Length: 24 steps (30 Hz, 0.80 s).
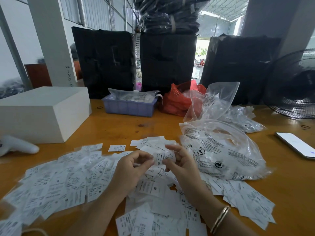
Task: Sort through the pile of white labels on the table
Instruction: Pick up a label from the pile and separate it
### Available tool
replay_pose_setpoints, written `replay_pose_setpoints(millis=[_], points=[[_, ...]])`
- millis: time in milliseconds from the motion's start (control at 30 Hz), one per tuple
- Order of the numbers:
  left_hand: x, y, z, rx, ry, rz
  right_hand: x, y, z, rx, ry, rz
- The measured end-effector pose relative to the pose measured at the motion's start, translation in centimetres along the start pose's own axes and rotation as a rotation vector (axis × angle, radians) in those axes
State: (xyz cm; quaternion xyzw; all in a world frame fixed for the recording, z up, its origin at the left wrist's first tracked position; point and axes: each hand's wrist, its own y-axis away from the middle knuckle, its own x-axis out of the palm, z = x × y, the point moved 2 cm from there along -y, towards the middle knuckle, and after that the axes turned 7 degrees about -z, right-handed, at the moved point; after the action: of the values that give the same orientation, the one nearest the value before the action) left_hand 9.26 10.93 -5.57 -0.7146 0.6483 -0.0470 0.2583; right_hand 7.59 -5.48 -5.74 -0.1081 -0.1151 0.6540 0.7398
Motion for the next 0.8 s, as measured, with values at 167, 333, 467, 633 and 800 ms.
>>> replay_pose_setpoints(millis=[167,333,467,633,800], points=[[-0.01,-0.1,-0.01,-0.006,-0.006,0.044,0.22,0.17,0.02,-0.062,0.228,-0.003],[0.21,0.08,0.14,-0.051,-0.021,0.101,0.52,0.41,-0.01,-0.076,0.246,0.052],[0.0,0.04,0.01,-0.108,0.069,0.061,-0.18,-0.06,-0.04,0.021,0.027,-0.06],[0.11,0.17,-0.45,-0.111,0.03,0.057,-0.13,-0.05,-0.23,0.082,0.072,-0.061],[0.12,0.18,-0.3,-0.098,0.005,0.048,0.34,0.11,-0.09,0.031,0.15,-0.012]])
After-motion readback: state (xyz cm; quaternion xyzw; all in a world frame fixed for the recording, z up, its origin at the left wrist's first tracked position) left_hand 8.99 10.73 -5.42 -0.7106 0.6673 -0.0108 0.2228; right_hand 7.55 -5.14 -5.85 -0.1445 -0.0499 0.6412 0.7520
